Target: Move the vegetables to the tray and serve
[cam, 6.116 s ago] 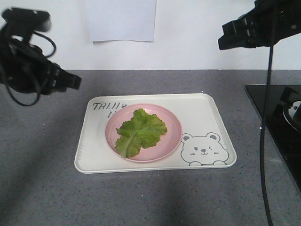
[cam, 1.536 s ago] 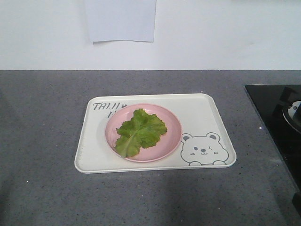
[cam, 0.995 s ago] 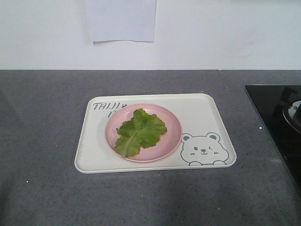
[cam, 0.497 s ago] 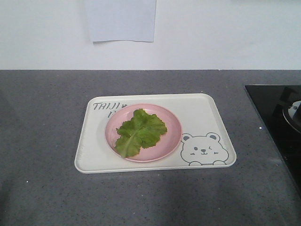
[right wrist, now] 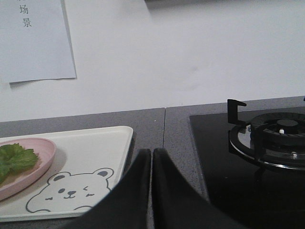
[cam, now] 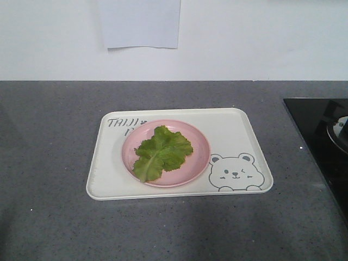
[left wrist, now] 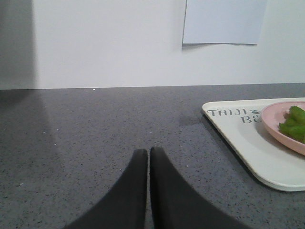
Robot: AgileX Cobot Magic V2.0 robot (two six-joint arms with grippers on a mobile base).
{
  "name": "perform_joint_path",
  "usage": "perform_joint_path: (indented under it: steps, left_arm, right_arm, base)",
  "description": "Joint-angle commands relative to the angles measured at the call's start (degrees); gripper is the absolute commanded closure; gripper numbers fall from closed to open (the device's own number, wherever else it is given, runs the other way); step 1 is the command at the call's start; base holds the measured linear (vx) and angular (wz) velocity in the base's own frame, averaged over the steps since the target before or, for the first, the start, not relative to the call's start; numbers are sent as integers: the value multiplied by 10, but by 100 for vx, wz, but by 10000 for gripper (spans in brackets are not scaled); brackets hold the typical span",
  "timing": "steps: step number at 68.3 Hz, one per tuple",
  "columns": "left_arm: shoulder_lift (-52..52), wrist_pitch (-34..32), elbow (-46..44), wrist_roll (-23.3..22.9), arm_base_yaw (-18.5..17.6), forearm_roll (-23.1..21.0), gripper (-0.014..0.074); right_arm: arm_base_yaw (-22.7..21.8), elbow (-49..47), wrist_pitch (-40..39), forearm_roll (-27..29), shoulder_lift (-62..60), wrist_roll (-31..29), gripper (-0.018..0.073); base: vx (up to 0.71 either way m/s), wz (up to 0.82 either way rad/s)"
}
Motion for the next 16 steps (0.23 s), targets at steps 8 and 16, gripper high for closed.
perform_joint_path:
  steps: [8,16]
  left_arm:
    - [-8,-41,15,-1,0,0,602]
    - [-8,-41,15,-1,0,0,602]
  right_arm:
    - [-4,9,-46,-7,-3,-1,561]
    - [-4,9,-46,-7,-3,-1,561]
  base:
    - [0,0]
    - [0,0]
